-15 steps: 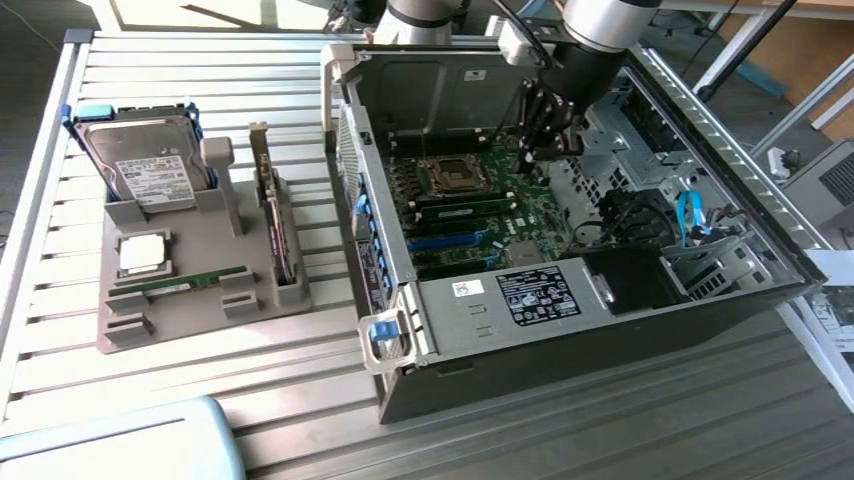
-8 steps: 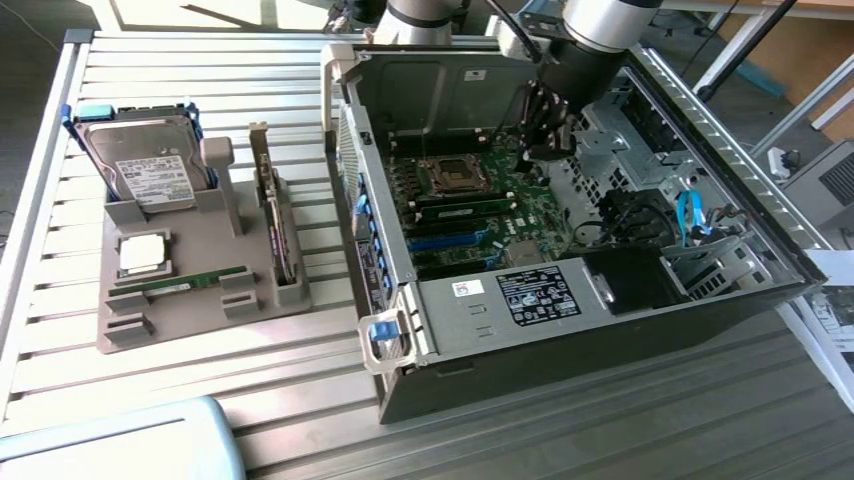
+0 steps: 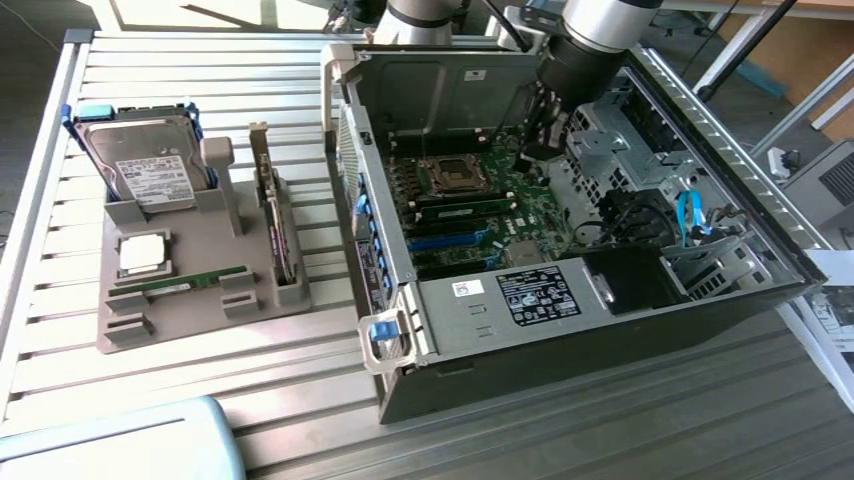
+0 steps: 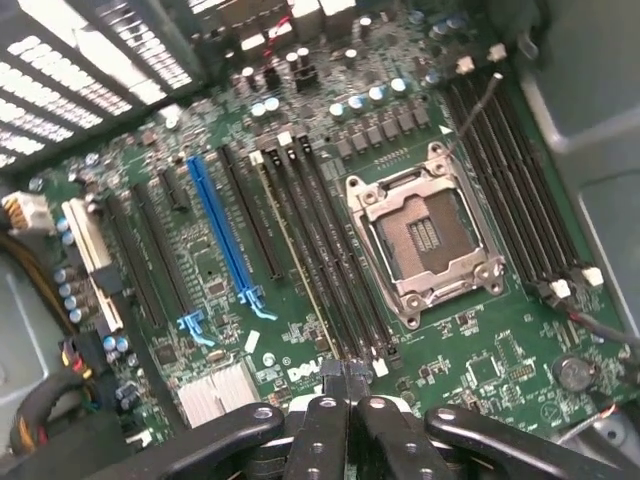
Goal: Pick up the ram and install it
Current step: 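Press down the ram until it locks into place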
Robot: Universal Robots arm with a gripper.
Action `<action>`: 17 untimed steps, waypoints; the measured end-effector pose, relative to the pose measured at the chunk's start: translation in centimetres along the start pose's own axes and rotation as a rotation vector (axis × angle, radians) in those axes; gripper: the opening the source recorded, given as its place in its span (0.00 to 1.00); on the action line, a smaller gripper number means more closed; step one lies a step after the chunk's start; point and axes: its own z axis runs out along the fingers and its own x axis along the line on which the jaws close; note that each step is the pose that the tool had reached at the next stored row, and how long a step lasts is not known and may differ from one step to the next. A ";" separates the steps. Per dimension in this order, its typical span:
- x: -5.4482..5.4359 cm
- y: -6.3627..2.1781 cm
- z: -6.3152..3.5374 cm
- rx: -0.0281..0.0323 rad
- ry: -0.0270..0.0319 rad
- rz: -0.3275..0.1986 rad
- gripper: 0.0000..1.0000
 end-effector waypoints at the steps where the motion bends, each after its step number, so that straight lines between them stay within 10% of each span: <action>1: 0.0 0.00 0.00 -0.0006 -0.0004 0.017 0.11; 17: 0.0 0.00 0.01 -0.0117 -0.0066 0.316 0.11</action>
